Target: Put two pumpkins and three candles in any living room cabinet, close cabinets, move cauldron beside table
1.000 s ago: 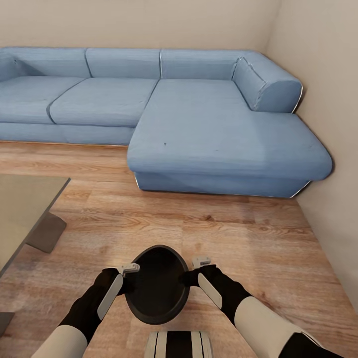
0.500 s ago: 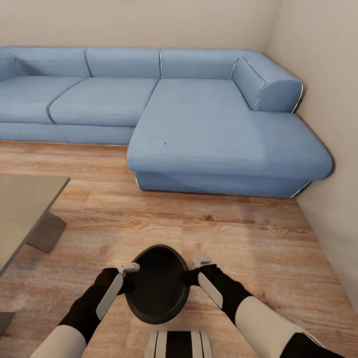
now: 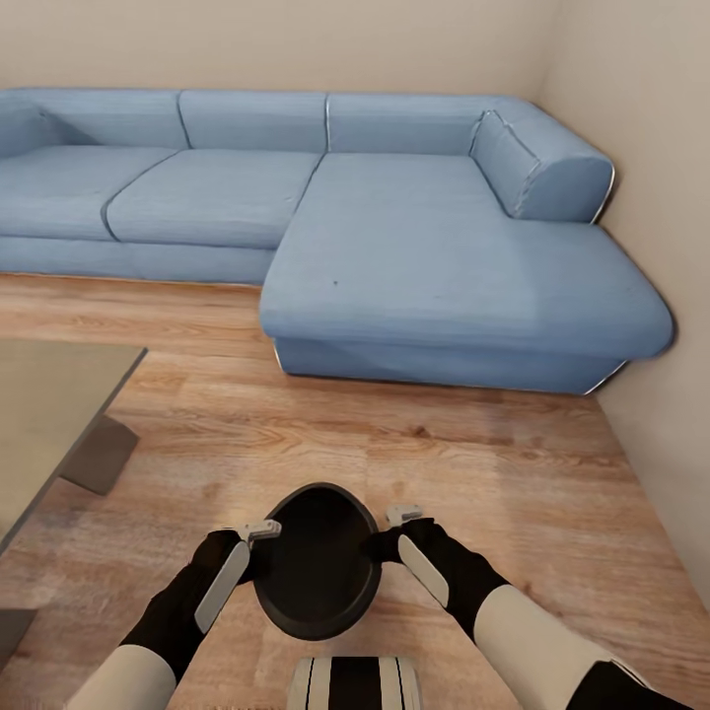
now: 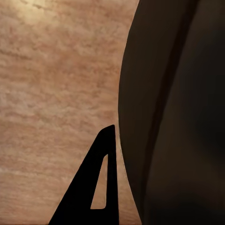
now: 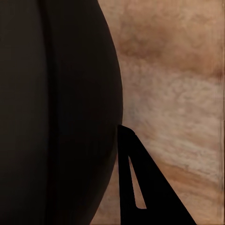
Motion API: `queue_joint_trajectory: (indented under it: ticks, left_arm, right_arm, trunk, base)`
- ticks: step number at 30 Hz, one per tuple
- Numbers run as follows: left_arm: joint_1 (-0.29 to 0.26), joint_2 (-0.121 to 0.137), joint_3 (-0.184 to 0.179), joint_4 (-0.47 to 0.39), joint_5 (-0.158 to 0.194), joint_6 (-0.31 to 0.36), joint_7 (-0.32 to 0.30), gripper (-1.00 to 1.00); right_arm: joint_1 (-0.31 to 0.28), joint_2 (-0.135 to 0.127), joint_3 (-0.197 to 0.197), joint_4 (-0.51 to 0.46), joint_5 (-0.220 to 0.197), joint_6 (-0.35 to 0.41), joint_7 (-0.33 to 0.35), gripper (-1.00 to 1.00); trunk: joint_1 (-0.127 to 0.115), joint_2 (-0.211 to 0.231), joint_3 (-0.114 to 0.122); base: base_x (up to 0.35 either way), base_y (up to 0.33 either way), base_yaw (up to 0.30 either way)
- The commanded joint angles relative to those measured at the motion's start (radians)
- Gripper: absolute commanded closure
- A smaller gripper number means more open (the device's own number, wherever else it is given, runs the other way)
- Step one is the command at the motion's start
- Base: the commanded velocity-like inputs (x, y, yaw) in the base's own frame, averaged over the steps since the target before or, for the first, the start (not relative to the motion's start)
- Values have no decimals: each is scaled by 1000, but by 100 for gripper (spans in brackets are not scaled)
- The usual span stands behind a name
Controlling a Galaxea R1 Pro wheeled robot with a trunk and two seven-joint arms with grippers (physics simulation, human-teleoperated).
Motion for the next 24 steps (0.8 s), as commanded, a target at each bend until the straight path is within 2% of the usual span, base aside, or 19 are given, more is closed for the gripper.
queue_joint_trajectory:
  ticks: [1, 24]
  left_arm:
    - [-1, 1, 44, 75, -77, 1, 3, 100]
    - [0, 1, 44, 68, -77, 1, 4, 100]
  right_arm:
    - [1, 38, -15, 123, 24, -50, -1, 100]
    - [1, 38, -14, 117, 23, -49, 2, 100]
  trunk:
    - [1, 0, 0]
    - [1, 0, 0]
  base:
    - [0, 0, 253]
    - [0, 0, 284]
